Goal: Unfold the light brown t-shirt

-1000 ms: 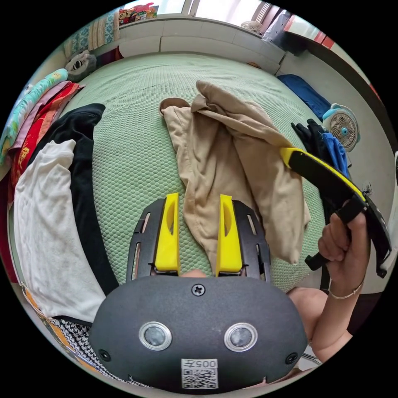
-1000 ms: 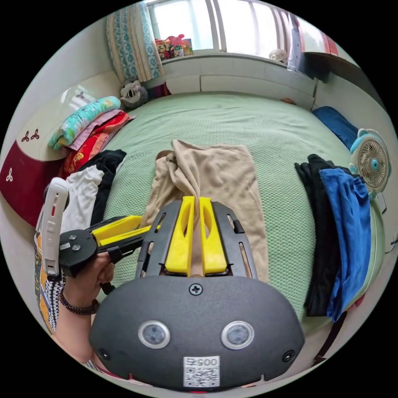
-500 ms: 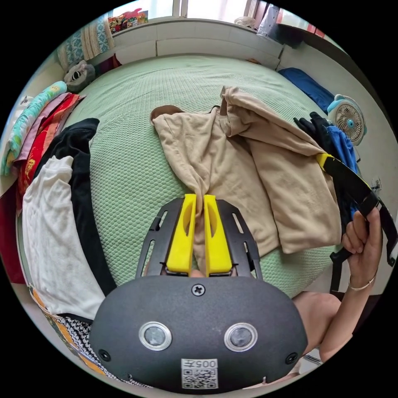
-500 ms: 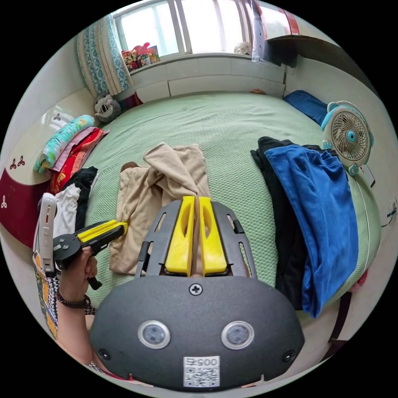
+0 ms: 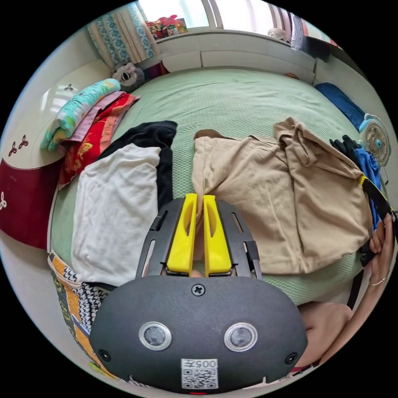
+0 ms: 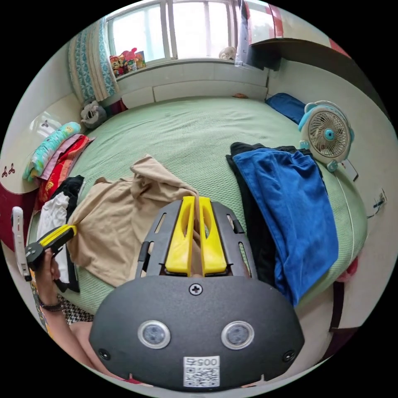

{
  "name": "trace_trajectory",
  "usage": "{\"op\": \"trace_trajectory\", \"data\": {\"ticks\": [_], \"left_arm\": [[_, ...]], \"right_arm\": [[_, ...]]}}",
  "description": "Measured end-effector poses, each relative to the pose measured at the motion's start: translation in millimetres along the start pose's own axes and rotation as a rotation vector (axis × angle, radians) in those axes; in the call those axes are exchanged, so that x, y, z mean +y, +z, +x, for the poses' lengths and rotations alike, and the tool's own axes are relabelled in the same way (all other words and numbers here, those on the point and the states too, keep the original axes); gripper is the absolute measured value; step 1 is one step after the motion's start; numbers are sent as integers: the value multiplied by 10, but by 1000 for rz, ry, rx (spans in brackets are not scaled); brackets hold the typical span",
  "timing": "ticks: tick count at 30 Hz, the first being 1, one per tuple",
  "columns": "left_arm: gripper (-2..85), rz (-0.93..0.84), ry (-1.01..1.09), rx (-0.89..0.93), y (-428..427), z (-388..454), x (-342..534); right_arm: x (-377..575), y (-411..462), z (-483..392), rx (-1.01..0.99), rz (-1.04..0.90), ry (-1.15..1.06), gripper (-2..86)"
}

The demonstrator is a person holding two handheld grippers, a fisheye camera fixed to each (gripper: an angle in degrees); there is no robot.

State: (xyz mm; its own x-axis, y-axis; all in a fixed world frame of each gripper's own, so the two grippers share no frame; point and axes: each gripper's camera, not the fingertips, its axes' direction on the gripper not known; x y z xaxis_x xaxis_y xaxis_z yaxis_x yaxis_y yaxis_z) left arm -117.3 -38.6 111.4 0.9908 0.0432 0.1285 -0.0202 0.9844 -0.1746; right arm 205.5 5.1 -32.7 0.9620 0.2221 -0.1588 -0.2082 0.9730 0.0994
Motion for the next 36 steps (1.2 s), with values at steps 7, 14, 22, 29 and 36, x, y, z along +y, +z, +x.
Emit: {"op": "trace_trajectory", "data": {"ticks": [7, 14, 22, 29, 36], "left_arm": [[45, -92, 14, 12, -46, -75, 57], [72, 3, -48, 72, -261, -274, 154], [97, 1, 47, 188, -61, -4, -167], [109, 47, 94, 232, -181, 167, -348], [111, 41, 65, 267, -161, 89, -413]], "right_arm": [[-21, 287, 331, 46, -160, 111, -10], [12, 78, 340, -137, -54, 43, 59], [51, 62, -231, -152, -1, -175, 117], [17, 154, -668, -152, -20, -276, 110], [-266, 519, -803, -115, -74, -248, 107]]}}
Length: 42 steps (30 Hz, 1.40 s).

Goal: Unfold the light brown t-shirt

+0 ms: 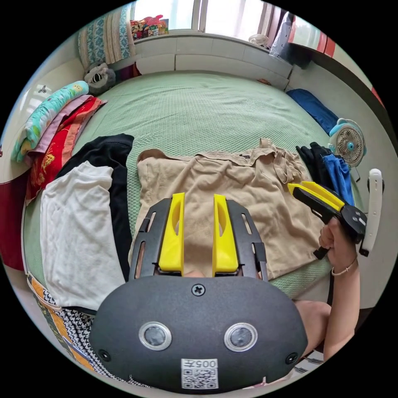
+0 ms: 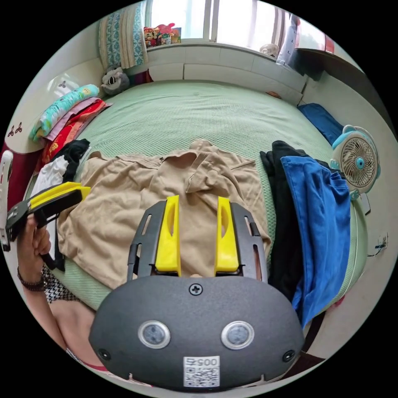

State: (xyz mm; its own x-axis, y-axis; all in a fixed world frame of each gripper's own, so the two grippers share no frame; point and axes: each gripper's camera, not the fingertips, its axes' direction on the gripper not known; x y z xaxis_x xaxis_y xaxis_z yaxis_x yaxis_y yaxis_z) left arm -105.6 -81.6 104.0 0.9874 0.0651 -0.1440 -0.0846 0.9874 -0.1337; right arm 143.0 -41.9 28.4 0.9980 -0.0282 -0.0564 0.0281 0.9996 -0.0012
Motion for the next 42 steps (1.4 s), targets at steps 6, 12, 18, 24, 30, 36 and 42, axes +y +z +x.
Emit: {"op": "trace_trajectory", "data": {"ticks": [6, 12, 18, 24, 30, 36, 42], "left_arm": [[109, 5, 2, 3, -35, -43, -17], [108, -2, 7, 5, -44, -59, -32], [108, -4, 10, -10, -67, -70, -40], [115, -5, -31, -14, -124, -192, -33], [141, 10, -65, -27, -220, -348, 17], [154, 17, -101, -21, -269, -481, 104], [159, 39, -92, -5, -229, -434, 99]], "right_arm": [[-254, 258, -35, 68, -65, 5, 93], [-427, 165, 156, 108, -30, 99, 41], [-435, 30, 334, 85, -19, 149, 18], [-18, -419, 204, 66, 28, 58, -9], [593, -760, 311, 71, -57, 28, -9], [993, -608, 513, 161, -200, 62, -10], [1127, -345, 480, 226, -256, 60, -9]]}}
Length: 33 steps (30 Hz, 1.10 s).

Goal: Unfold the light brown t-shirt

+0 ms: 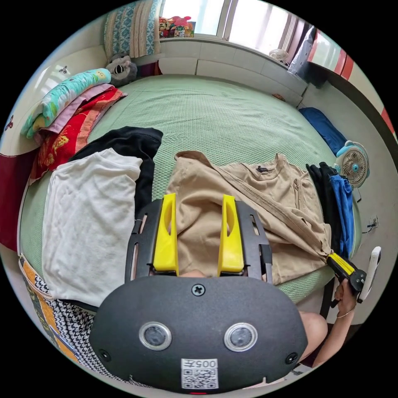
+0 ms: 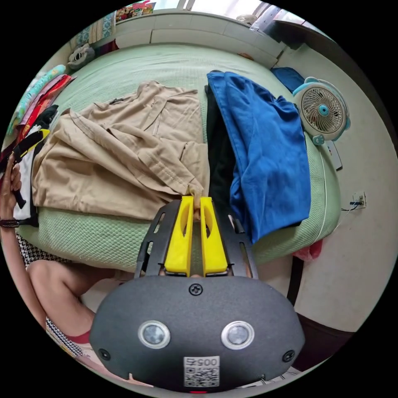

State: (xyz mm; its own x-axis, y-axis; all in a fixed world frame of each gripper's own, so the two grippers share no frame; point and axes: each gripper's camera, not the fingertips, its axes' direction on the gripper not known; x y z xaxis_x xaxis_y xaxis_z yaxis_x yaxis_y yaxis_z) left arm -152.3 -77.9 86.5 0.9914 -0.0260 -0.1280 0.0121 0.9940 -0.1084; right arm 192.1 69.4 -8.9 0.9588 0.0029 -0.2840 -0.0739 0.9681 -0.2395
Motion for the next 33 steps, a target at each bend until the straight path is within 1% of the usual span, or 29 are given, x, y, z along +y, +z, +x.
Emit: {"op": "trace_trajectory", "data": {"ticks": [3, 7, 9, 12, 16, 17, 21, 29, 33], "left_arm": [[163, -39, 18, 2, 126, 89, -39], [158, -87, 19, -51, 274, 211, -82], [135, -151, -10, -68, 389, 242, -86], [107, -140, -12, -68, 356, 311, -64], [27, -86, 12, -80, 79, 401, 30], [20, -74, 18, -76, 15, 414, 76], [9, -82, 35, -72, -114, 466, 250], [4, -38, 159, -184, -726, 636, 865], [4, -55, 165, -149, -975, 576, 1003]], "right_arm": [[-25, 46, -36, 9, -11, 1, -6], [-26, 62, -34, 26, -15, 3, 1], [7, 49, 4, 18, -11, 9, 4], [78, 19, 71, -1, 1, 22, 4], [184, -46, 128, 1, 17, 27, -2], [225, -77, 141, 8, 24, 24, -5], [421, -225, 217, 11, 56, 18, -9], [986, -576, 468, -45, 114, 22, -9], [1319, -739, 658, -74, 126, 27, -9]]}}
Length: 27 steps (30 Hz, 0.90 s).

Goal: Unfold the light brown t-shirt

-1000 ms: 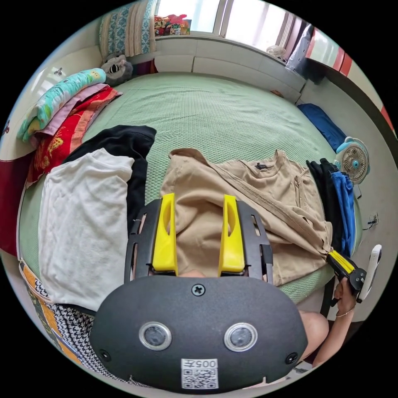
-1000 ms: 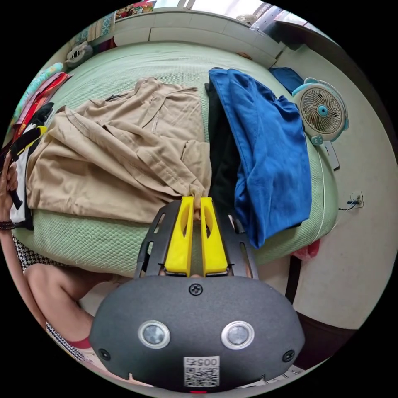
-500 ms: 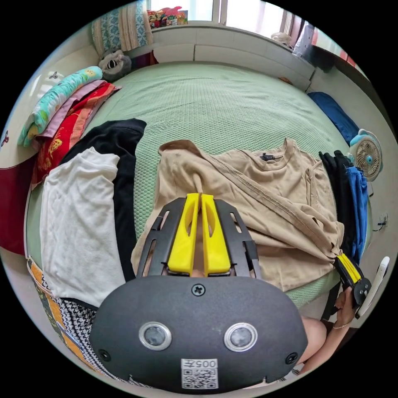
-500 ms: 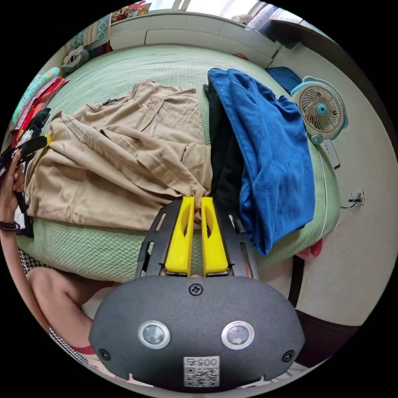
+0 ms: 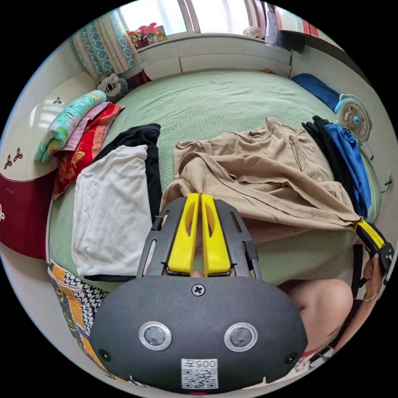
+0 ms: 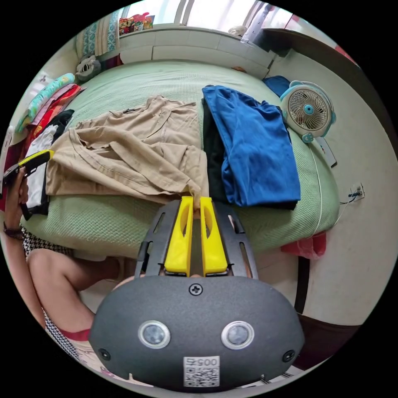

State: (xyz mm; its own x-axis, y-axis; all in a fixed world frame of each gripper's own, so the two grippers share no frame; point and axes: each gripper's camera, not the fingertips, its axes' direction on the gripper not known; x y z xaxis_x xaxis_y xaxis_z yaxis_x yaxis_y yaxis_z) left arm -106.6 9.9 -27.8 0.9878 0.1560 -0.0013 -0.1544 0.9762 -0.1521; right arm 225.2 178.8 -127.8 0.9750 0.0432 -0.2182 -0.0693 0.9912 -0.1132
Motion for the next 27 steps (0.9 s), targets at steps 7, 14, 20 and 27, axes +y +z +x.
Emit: {"op": "trace_trajectory", "data": {"ticks": [7, 14, 20, 27], "left_arm": [[9, -71, 76, 2, -328, -31, 739], [46, -152, -24, -23, -210, -245, 1454], [121, -3, -29, 66, -623, -444, 1347], [132, 19, -53, 76, -579, -580, 1021]], "right_arm": [[452, -215, 178, -42, -4, -11, -9], [829, -137, 312, -34, -65, -3, -8], [964, -178, 393, -15, -50, -39, 55], [1141, -513, 543, -92, 63, -51, 111]]}}
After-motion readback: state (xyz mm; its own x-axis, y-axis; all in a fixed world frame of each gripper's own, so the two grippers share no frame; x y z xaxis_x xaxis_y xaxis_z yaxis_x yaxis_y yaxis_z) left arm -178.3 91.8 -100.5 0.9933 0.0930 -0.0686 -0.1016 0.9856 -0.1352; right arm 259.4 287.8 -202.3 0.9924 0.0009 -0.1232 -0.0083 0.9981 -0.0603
